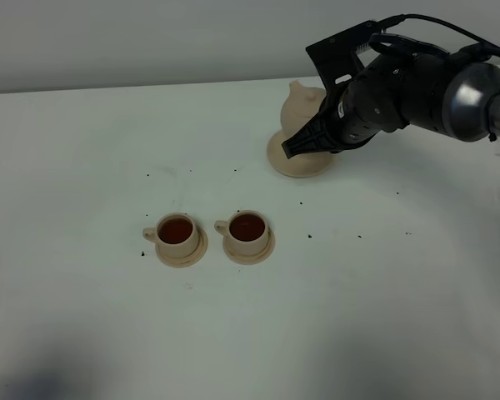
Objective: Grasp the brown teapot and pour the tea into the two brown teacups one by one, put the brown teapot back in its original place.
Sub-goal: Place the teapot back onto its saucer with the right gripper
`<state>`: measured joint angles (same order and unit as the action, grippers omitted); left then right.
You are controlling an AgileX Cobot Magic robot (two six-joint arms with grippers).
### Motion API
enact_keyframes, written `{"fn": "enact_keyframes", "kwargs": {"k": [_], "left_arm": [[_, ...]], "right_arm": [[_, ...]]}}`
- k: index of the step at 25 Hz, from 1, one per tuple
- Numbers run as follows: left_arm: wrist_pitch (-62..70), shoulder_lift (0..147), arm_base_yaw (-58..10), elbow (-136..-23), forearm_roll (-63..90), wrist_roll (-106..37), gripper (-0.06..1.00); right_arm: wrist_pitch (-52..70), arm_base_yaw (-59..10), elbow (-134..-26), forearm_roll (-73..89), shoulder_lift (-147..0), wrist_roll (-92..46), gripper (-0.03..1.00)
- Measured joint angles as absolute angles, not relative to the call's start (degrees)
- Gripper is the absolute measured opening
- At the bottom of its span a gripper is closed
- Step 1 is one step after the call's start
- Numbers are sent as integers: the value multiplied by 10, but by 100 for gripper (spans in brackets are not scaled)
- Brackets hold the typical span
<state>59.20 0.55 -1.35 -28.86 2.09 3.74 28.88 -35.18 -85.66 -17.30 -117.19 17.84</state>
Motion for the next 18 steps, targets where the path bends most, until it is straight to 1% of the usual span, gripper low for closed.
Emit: {"fn": "enact_keyframes", "kwargs": {"k": [4,18], "left_arm": [[592,5,-14,-289,21,37,41],[592,5,-14,-289,21,37,41]], "right_arm": [[250,-352,-857,-169,-1197,178,12],[190,-349,-857,-163,-1254,180,12]]}}
